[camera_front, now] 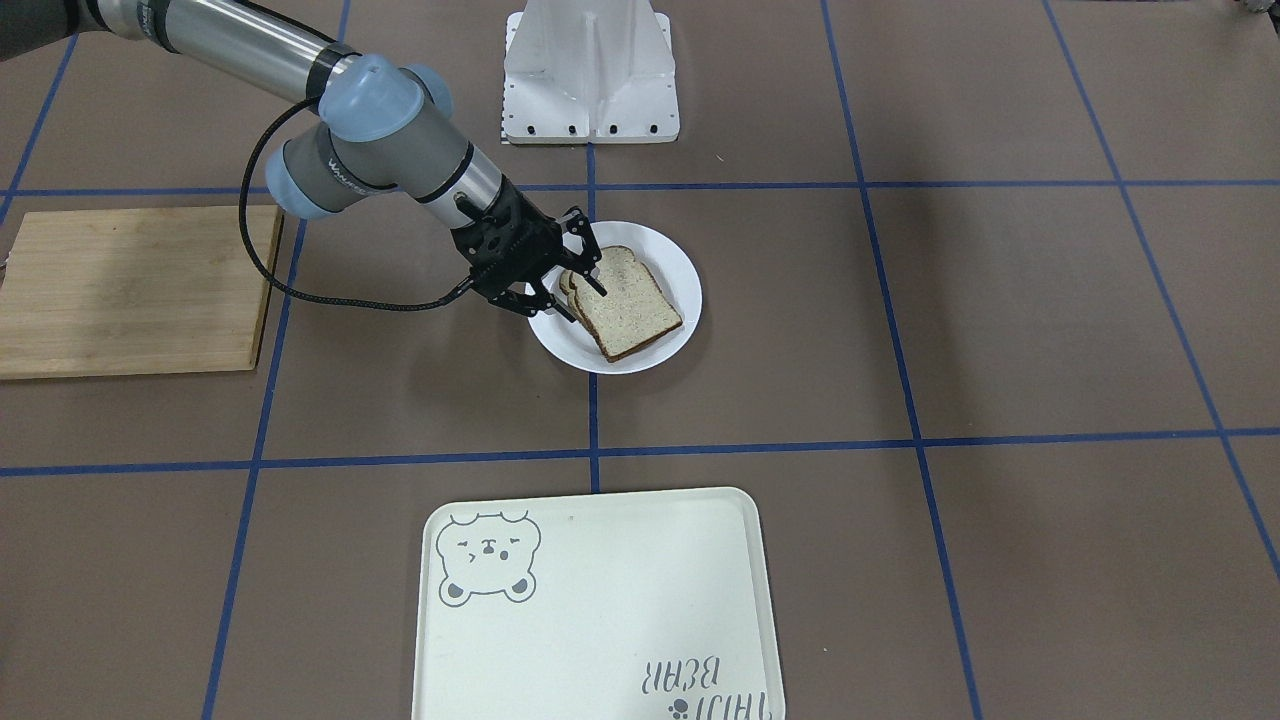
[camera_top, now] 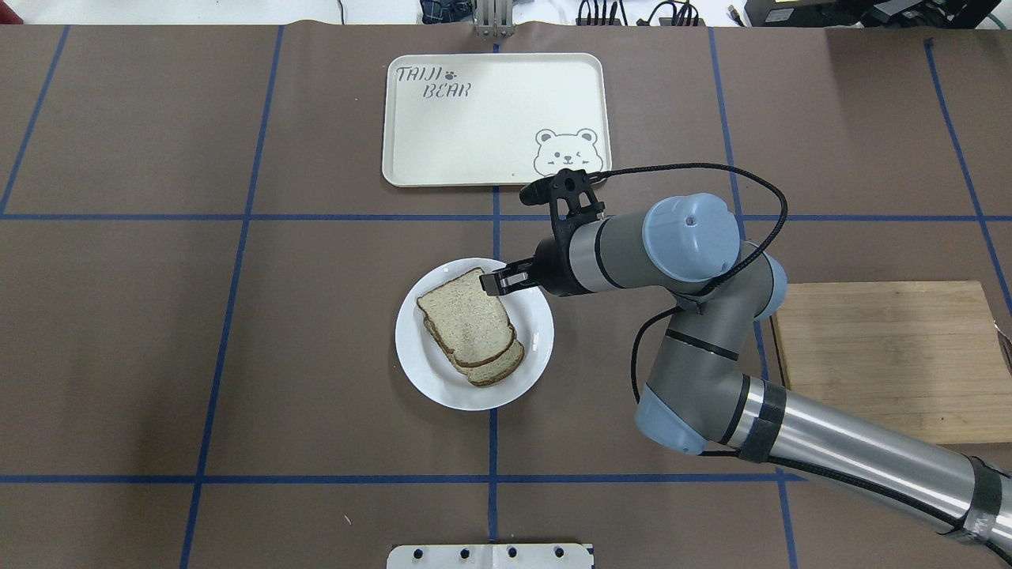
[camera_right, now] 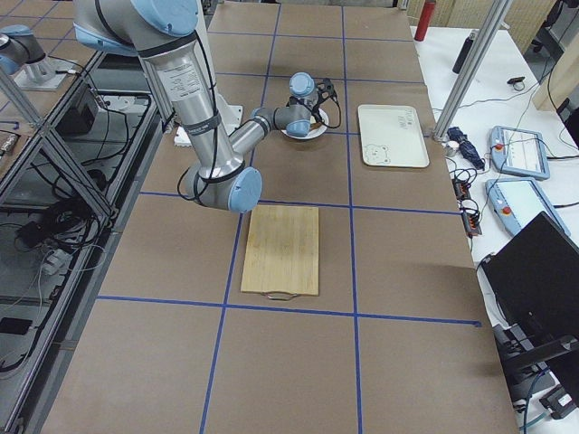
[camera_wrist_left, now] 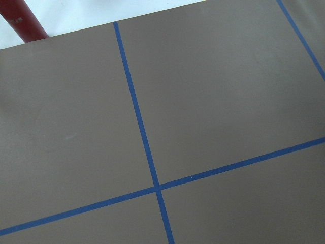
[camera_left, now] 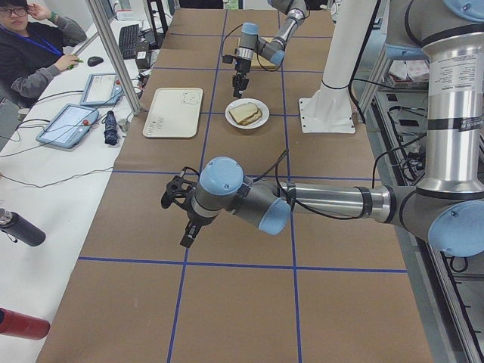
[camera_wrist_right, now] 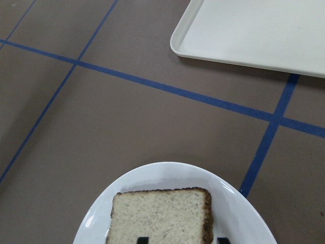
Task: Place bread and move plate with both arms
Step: 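Withdraw the right gripper up and back toward its side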
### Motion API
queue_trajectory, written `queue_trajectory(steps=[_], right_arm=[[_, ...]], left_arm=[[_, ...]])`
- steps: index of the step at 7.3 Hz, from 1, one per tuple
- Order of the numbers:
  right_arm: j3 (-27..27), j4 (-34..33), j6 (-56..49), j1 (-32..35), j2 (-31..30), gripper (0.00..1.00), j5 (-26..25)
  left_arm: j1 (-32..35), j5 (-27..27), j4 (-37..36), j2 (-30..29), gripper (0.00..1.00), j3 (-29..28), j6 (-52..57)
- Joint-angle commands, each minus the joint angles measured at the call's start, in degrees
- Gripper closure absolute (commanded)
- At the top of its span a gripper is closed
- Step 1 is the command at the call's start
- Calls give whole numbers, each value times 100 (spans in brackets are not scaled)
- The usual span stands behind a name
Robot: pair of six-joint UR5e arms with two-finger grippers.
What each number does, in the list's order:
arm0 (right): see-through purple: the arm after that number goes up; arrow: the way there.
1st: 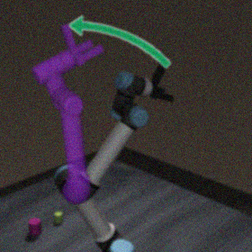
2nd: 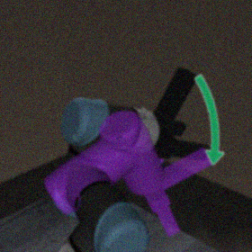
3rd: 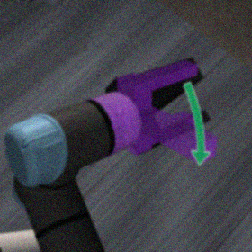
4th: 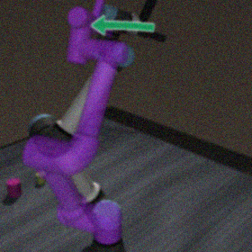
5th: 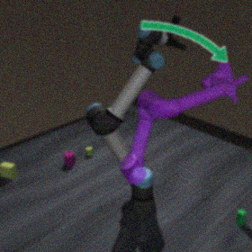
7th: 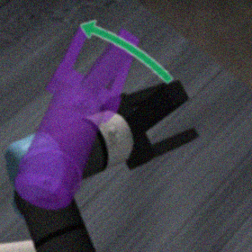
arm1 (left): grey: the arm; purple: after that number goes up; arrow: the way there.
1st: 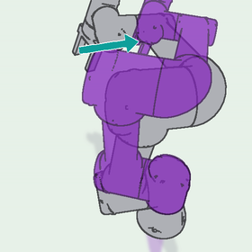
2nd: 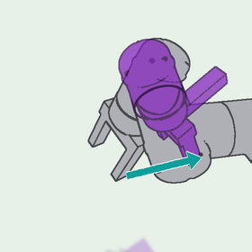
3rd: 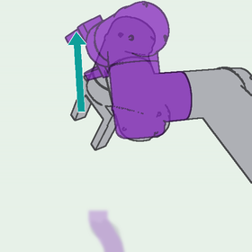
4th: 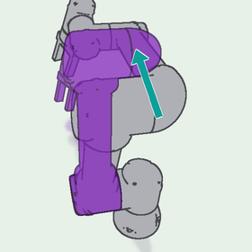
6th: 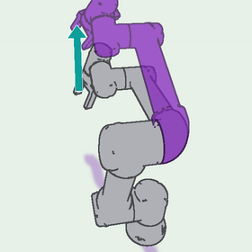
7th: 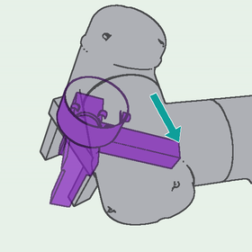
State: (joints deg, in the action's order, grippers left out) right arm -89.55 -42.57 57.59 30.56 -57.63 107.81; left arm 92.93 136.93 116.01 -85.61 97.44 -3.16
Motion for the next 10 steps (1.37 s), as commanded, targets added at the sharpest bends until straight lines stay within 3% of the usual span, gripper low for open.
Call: queue_trajectory(steps=[1, 4, 6, 8, 9, 10], right_arm=[[-115, -180, 548, 291, -20, 0, 55], [-651, -2670, 316, 1485, -143, 0, 609], [-634, -2931, -1208, 2406, -807, 0, 1212], [-634, -3274, -3017, 3189, -1668, 0, 1505], [-642, -3258, -3696, 3689, -2194, 0, 1915], [-625, -3275, -3990, 4173, -2722, 0, 2346]], left_arm=[[-3, 9, 0, 0, 2, 3, -9], [-21, 26, -9, -43, 2, 29, -122], [-387, 53, 279, -237, 2, 230, -1060], [-1378, -17, 1217, -473, 2, 223, -2995], [-2027, -35, 1431, -762, 2, 223, -3824], [-2573, -383, 1450, -1095, 2, 231, -4850]])
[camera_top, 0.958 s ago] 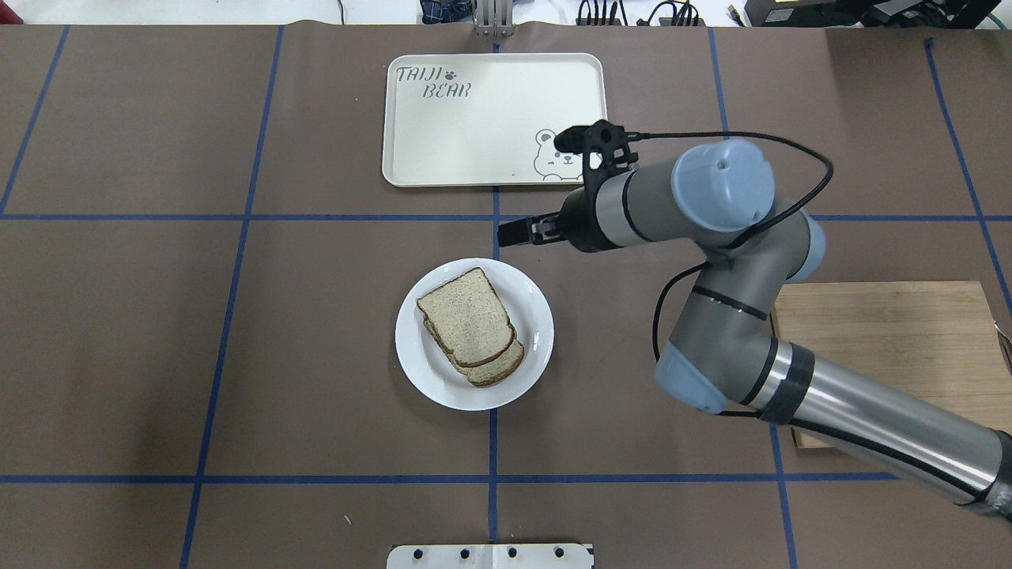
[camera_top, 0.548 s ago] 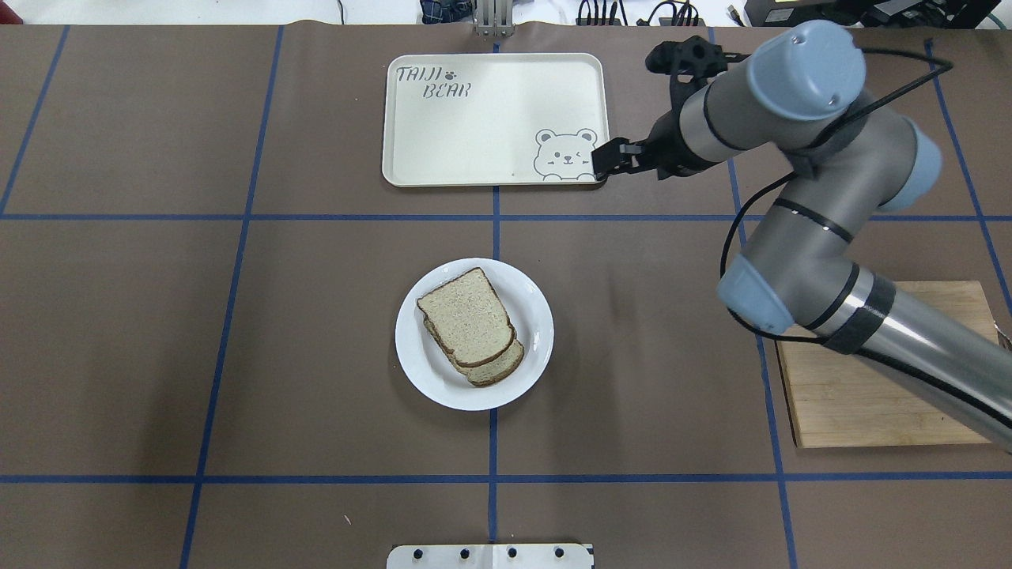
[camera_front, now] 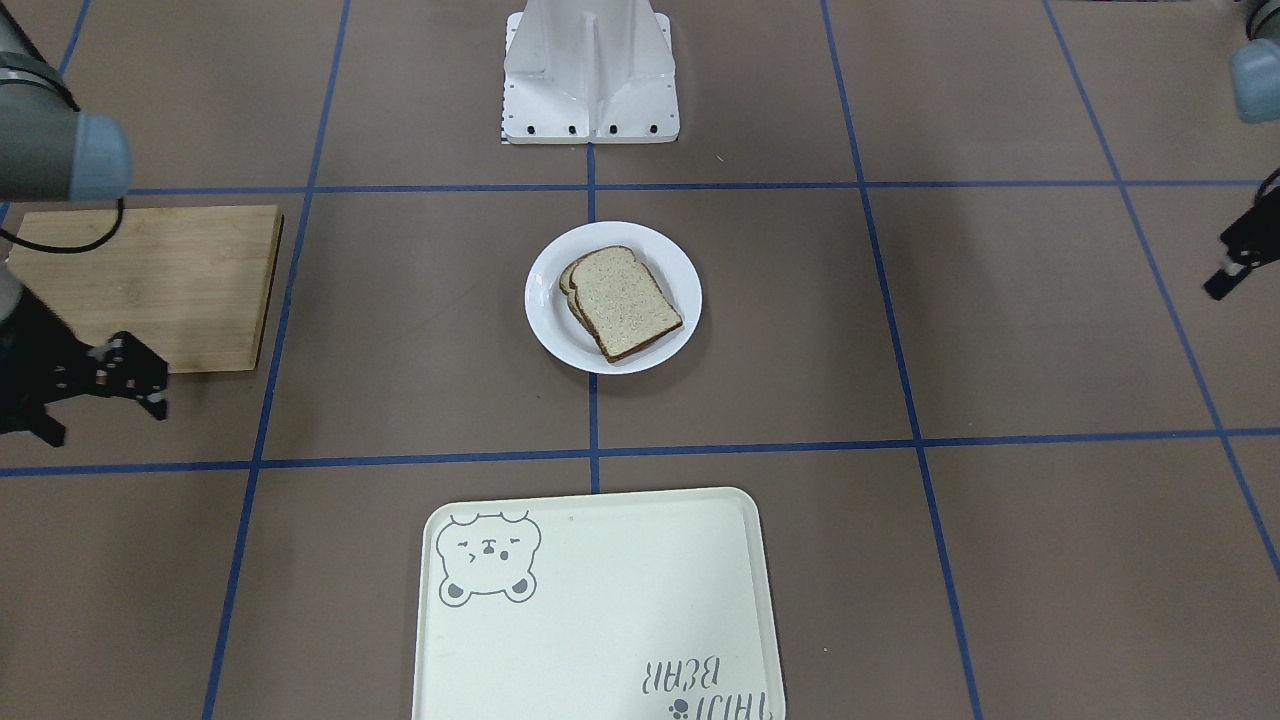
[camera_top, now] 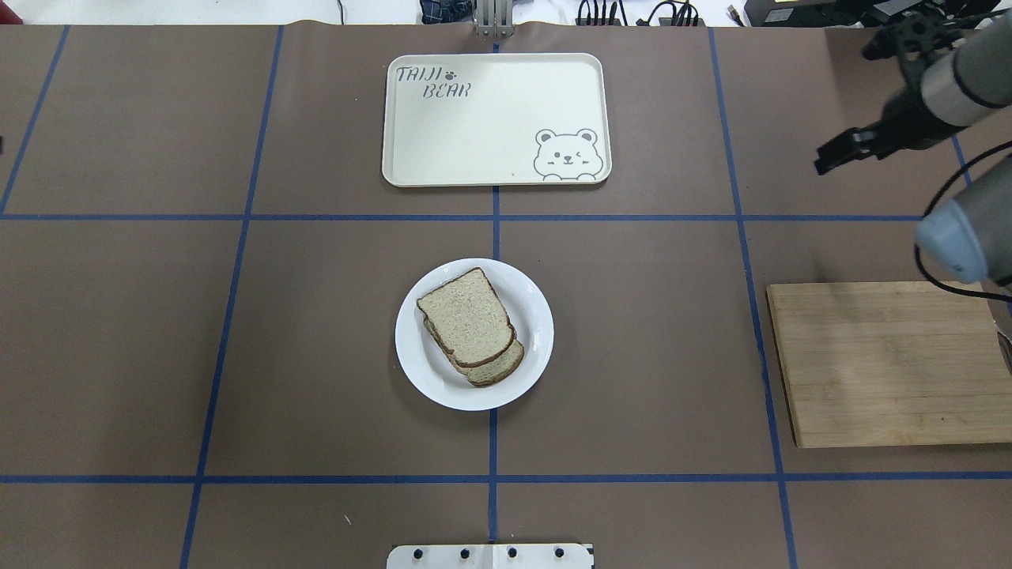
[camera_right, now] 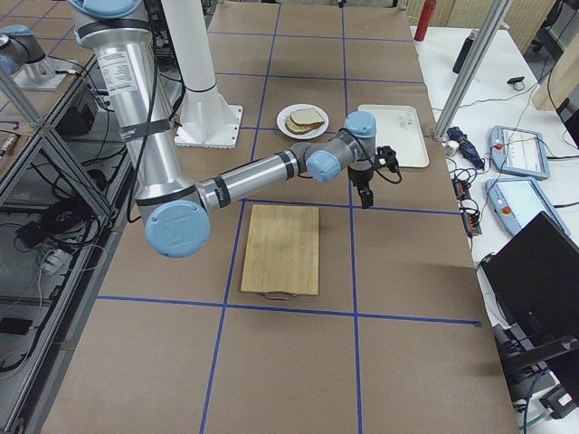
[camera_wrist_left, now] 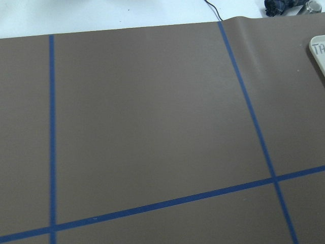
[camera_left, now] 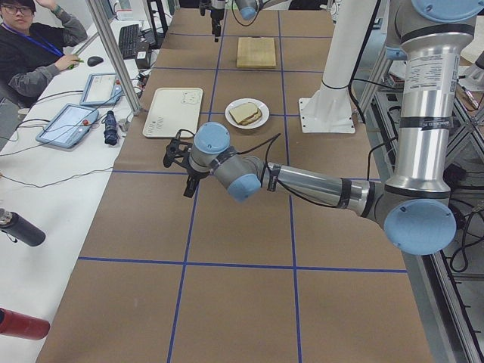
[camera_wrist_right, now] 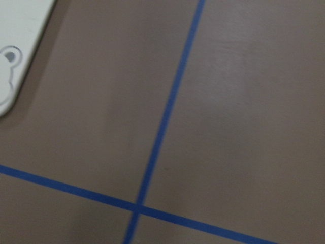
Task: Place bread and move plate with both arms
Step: 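Withdraw the right gripper up and back toward its side, then reach the left gripper toward the rim of the white plate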
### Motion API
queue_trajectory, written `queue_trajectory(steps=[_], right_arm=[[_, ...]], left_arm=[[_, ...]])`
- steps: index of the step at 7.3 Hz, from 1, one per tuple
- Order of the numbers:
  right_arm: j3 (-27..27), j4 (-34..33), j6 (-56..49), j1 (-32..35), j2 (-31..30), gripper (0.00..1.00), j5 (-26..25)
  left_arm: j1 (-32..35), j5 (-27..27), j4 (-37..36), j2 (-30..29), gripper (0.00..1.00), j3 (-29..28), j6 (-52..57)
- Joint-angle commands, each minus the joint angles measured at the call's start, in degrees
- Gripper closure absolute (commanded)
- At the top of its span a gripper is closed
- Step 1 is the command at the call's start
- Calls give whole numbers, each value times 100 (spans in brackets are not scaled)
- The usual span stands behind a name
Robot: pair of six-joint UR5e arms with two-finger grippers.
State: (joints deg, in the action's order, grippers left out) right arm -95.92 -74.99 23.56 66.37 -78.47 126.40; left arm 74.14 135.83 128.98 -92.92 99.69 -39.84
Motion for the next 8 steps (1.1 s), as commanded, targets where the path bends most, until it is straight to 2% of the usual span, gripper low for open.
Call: queue_trajectory(steps=[1, 3, 4, 5, 6, 8], right_arm=[[-6, -16, -903, 988, -1121, 0, 621], [12, -216, -2018, 1578, -1608, 0, 570], [-67, -757, -2196, 1851, -1575, 0, 570], [-67, -998, -2712, 2002, -1566, 0, 492], [-85, -1278, -2987, 2142, -1557, 0, 482], [-85, -1290, -2989, 2135, -1557, 0, 482]], left_arm=[[-1421, -685, 380, -550, 2, -2, -2080], [-2653, -1537, 532, -1207, 2, -55, -3157], [-3286, -2073, 541, -1454, 2, -81, -3484], [-3875, -2574, 532, -1622, 2, -107, -3713], [-4290, -2901, 549, -1676, 2, -151, -3750], [-4670, -2992, 793, -1659, 13, -160, -3812]])
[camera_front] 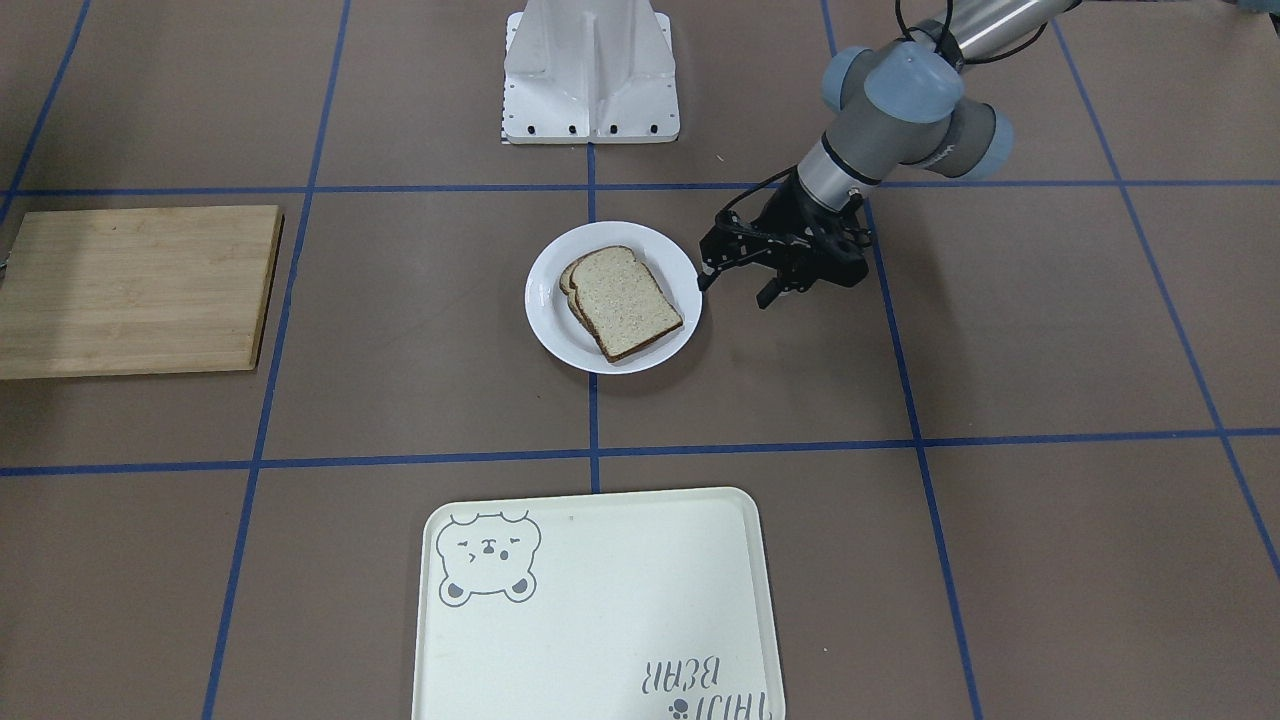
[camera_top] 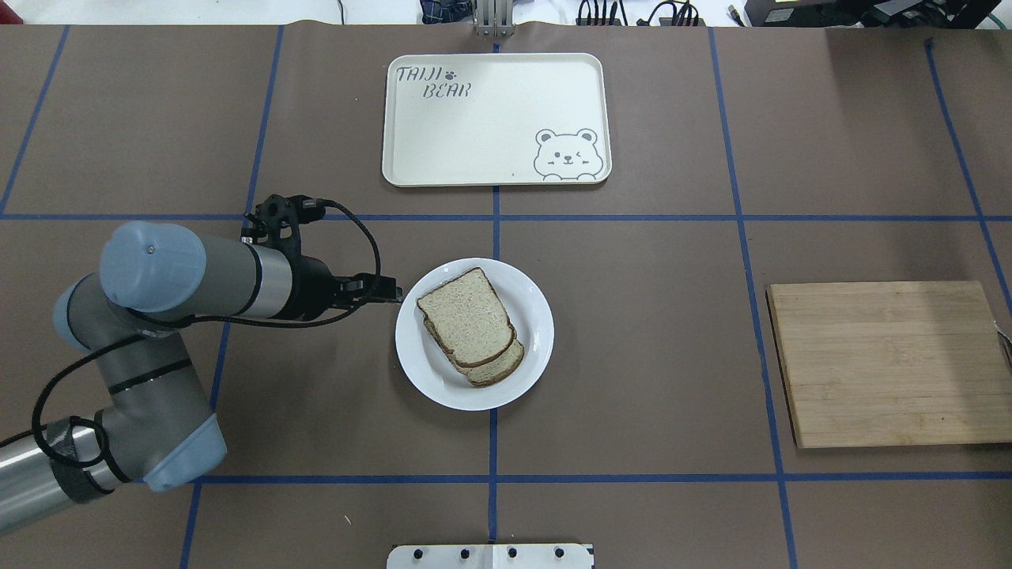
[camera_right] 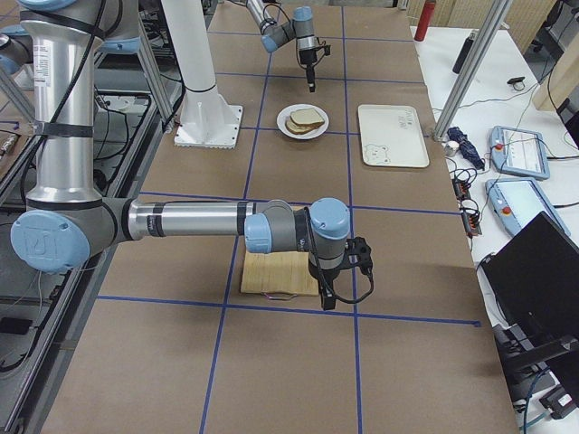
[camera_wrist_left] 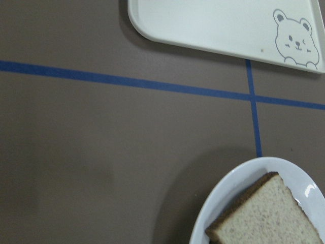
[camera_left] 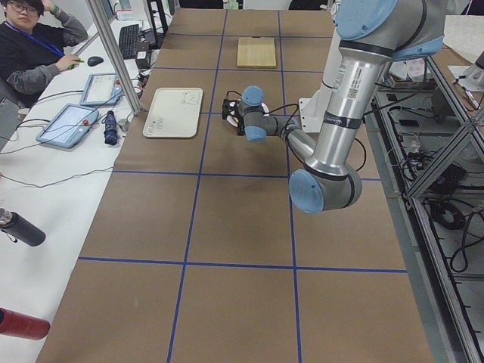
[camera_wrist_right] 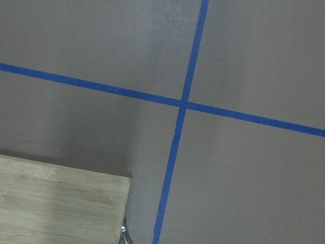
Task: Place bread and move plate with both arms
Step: 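Reach the left gripper toward the rim of the white plate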
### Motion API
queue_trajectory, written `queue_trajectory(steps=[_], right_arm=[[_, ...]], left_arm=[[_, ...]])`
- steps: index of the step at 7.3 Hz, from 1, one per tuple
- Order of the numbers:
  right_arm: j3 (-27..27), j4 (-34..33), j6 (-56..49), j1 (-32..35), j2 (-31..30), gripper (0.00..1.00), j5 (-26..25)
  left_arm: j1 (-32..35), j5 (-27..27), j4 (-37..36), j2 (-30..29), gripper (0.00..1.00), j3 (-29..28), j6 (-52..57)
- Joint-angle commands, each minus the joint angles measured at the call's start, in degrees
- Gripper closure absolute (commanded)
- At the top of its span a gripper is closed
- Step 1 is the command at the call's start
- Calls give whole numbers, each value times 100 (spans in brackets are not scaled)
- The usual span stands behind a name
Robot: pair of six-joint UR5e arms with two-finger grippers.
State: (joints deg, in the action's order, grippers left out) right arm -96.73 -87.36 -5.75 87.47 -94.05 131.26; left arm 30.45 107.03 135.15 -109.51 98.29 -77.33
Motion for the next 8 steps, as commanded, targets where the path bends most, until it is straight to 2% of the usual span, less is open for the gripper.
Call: queue_trajectory(steps=[1, 2, 3, 6, 8], right_arm=[[-4, -36, -66, 24, 1, 0, -13], [4, -36, -57, 24, 18, 0, -13], [13, -36, -57, 24, 27, 0, -13], [22, -18, -49, 15, 27, 0, -22], [31, -9, -49, 15, 27, 0, -22]], left_arm=[[-485, -226, 352, -1, 25, -73, -115], [-583, -227, 493, -27, 33, -186, -115], [-593, -227, 686, -18, 37, -292, -115], [-593, -209, 872, -9, 39, -424, -115], [-602, -209, 916, -44, 50, -538, -124]])
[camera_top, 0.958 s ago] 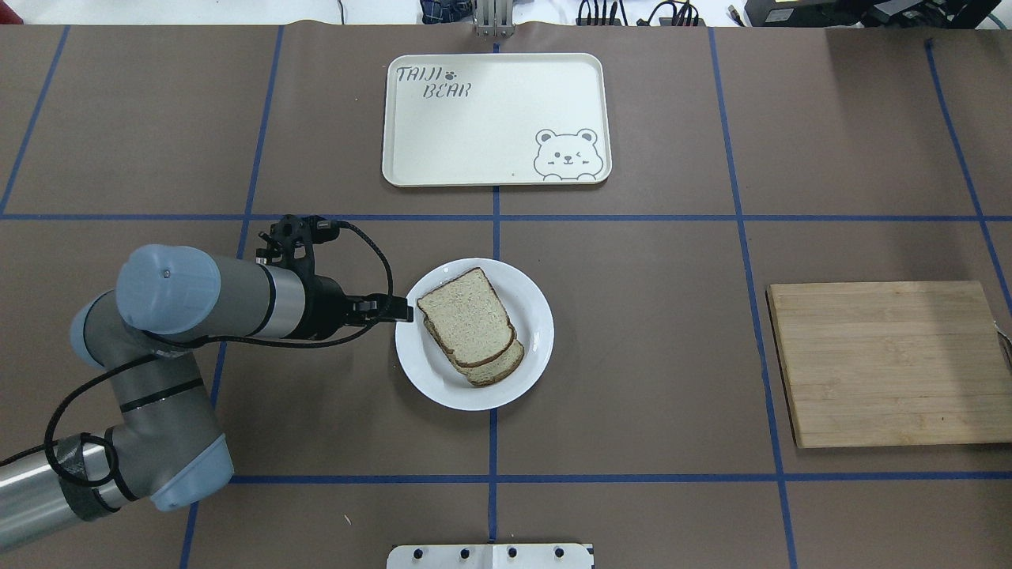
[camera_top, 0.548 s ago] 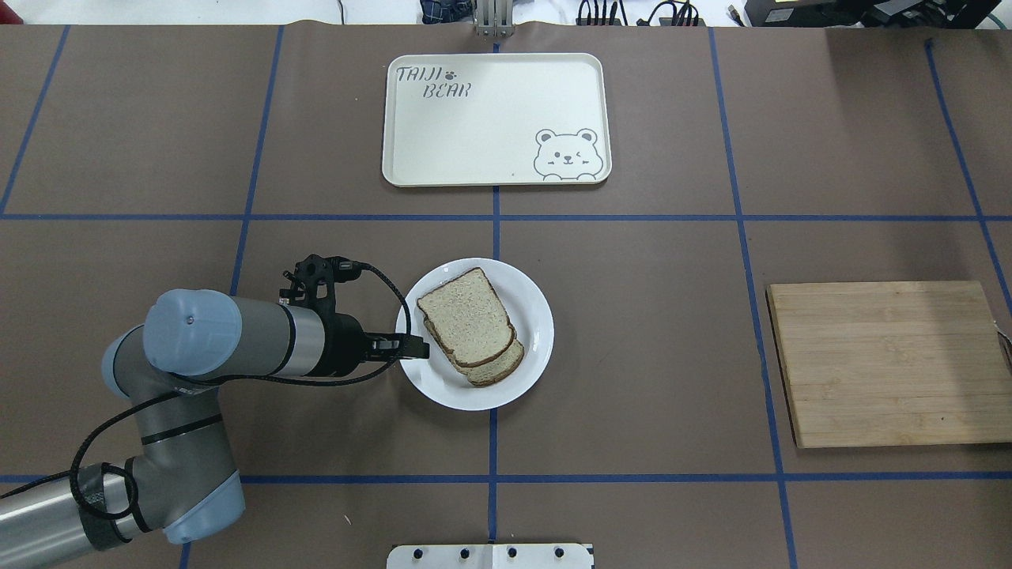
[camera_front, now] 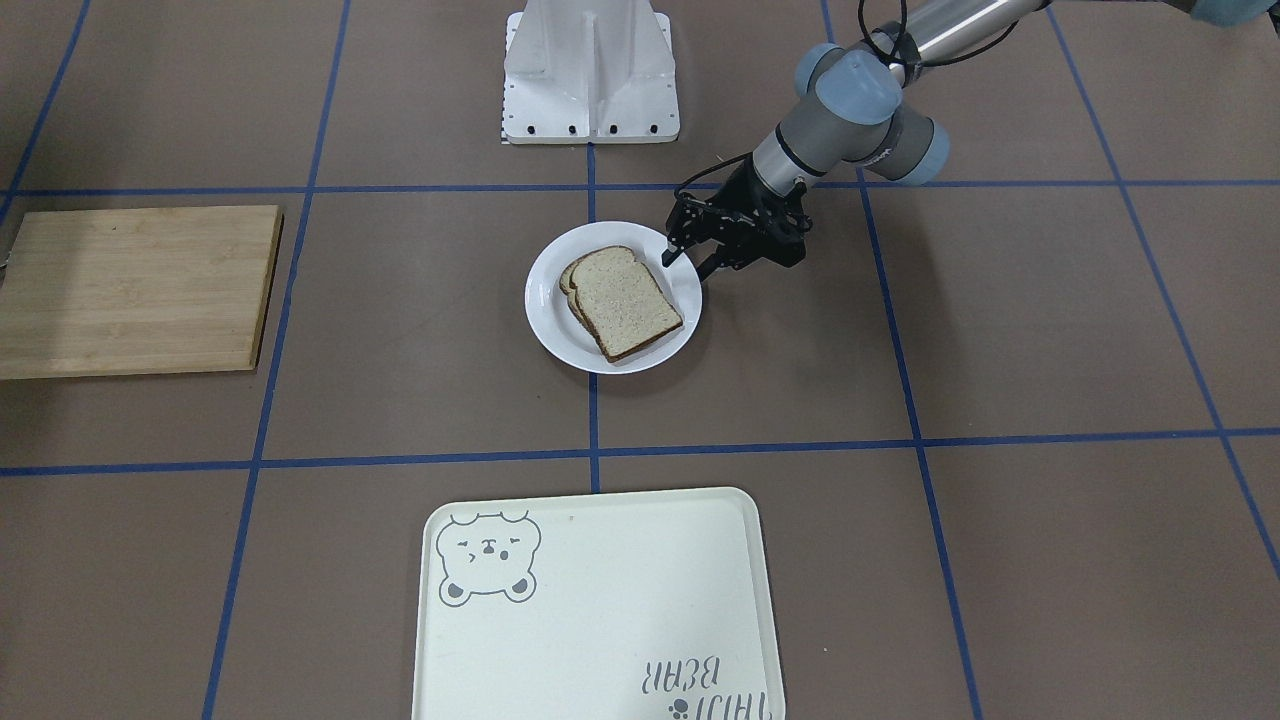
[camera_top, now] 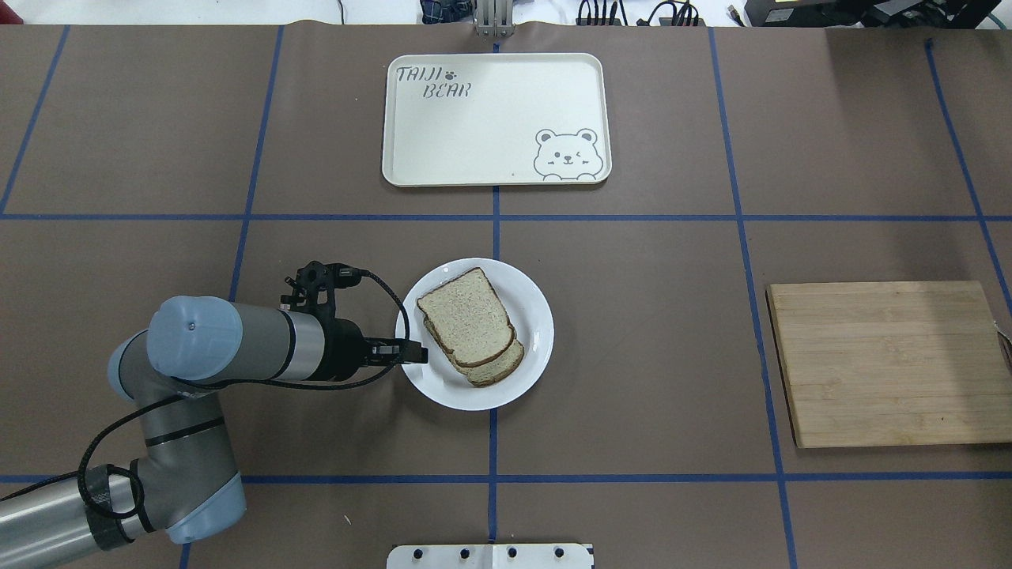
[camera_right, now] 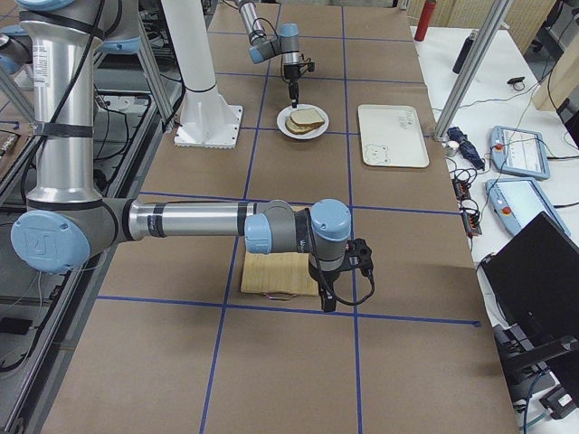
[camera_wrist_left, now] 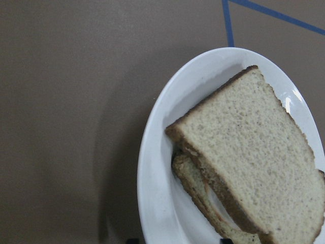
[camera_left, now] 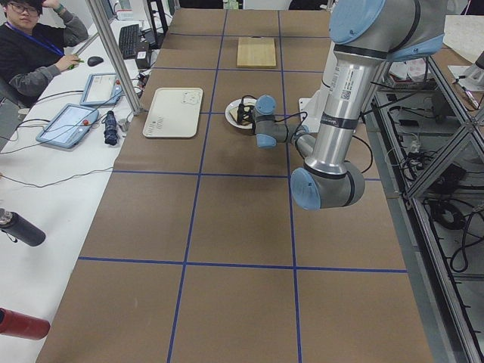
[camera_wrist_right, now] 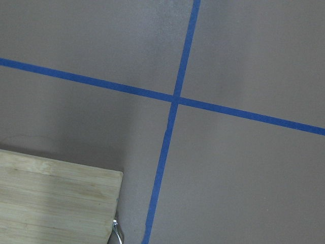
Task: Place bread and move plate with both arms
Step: 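Grip the plate rim with the left gripper and tilt it up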
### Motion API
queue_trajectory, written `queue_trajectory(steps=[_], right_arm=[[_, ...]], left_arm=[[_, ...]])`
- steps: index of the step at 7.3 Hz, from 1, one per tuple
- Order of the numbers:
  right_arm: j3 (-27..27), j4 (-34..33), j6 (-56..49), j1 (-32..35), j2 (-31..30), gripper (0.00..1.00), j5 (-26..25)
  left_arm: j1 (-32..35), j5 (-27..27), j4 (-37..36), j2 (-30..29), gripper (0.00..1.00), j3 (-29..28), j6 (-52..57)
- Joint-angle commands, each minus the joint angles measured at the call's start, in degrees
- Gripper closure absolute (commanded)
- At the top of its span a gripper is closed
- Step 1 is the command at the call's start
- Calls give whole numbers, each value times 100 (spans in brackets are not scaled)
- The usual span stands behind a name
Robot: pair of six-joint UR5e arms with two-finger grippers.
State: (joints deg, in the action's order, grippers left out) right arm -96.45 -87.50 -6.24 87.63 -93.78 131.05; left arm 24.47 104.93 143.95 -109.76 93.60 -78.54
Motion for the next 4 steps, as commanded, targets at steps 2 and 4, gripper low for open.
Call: queue_trajectory(steps=[2, 4], right_arm=[[4, 13, 0, -1, 0, 0, -1], [-5, 13, 0, -1, 9, 0, -44]], left_arm=[[-4, 10, 735, -63, 66, -524, -3], [-4, 54, 1327, -46, 100, -607, -3]])
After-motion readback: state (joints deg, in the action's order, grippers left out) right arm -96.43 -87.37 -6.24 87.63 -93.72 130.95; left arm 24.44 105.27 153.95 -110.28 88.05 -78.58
